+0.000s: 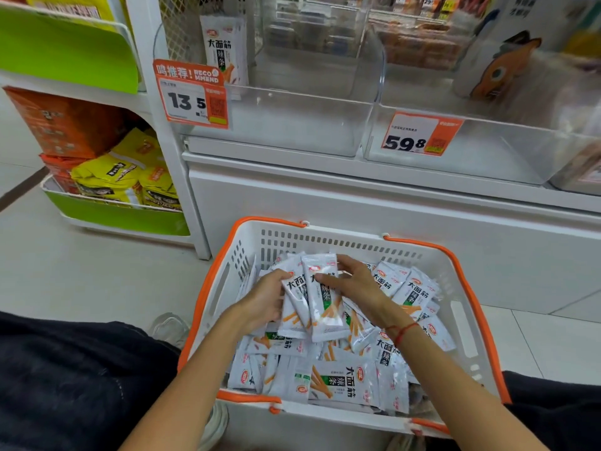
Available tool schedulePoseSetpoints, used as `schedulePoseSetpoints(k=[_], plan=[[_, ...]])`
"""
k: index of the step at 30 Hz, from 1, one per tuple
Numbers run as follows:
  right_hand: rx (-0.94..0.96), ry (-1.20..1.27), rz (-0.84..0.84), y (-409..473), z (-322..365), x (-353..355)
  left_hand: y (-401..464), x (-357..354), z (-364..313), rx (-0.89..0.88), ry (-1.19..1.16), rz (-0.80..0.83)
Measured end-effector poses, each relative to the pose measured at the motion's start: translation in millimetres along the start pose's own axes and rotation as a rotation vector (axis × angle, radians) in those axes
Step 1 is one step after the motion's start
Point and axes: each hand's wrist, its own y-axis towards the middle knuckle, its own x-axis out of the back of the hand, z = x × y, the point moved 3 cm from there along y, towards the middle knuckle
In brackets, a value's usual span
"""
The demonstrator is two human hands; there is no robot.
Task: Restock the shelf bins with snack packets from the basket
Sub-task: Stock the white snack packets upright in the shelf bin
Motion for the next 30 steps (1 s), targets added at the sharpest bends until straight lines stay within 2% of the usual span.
schedulePoseSetpoints(k=[3, 10, 15, 18, 21, 25, 30], plan=[[0.056, -0.014, -0.073, 0.2, -2.1, -5.7, 0.3, -6.5, 2.1, 0.002, -0.059, -0.019], [0.014, -0.076, 0.085, -9.8, -5.7, -41.7, 3.4, -13.8, 2.5, -0.071, -0.17, -0.042], [-0.039, 0.026, 0.024, -11.3, -9.8, -48.3, 10.2, -27.0, 8.5, -0.046, -0.221, -0.162], [0.004, 0.046, -0.061, -9.7, -14.7, -51.5, 9.2, -31.4, 13.6, -0.05, -0.306, -0.104], [-0.017, 0.104, -0.067, -6.5, -20.6, -56.5, 8.6, -31.4, 14.2, -0.029, -0.385, -0.03], [0.014, 0.129, -0.077, -4.1, -16.6, -50.0, 13.5, -34.1, 12.7, -0.041, -0.371, -0.005], [-0.081, 0.155, -0.042, -1.3, -9.4, -36.2, 15.0, -38.3, 14.7, -0.037, -0.273, 0.035]])
